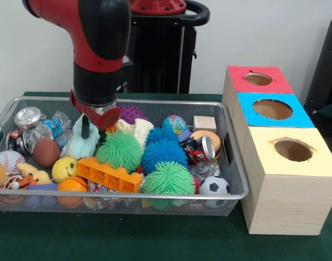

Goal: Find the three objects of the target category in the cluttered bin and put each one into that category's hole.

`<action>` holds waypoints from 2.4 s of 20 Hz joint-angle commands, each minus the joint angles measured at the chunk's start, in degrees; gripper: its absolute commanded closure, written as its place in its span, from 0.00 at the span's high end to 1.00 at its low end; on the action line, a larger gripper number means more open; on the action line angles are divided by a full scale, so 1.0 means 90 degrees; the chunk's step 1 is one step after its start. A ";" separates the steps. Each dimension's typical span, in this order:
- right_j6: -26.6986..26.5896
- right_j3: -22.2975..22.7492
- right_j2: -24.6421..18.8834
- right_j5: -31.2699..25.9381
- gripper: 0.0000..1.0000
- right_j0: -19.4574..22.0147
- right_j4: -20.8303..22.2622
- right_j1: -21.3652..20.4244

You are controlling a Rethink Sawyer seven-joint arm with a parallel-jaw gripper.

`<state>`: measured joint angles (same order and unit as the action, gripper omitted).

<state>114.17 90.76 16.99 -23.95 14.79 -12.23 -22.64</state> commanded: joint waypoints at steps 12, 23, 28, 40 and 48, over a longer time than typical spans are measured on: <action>0.1083 -0.0757 0.0401 -0.2173 1.00 -0.0463 0.0043 0.1469; -0.0301 -0.2037 0.0702 -0.1527 0.00 0.0118 0.1022 0.1411; -0.0735 -0.2671 0.0449 -0.1089 0.00 0.0742 0.1407 0.1268; -0.2085 -0.4570 0.0050 -0.2789 0.00 0.1570 0.2604 0.1211; -0.1633 -0.3955 -0.0306 -0.2695 0.00 0.1632 0.2689 0.1099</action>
<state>114.02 56.65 22.10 -49.41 27.99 8.03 -12.24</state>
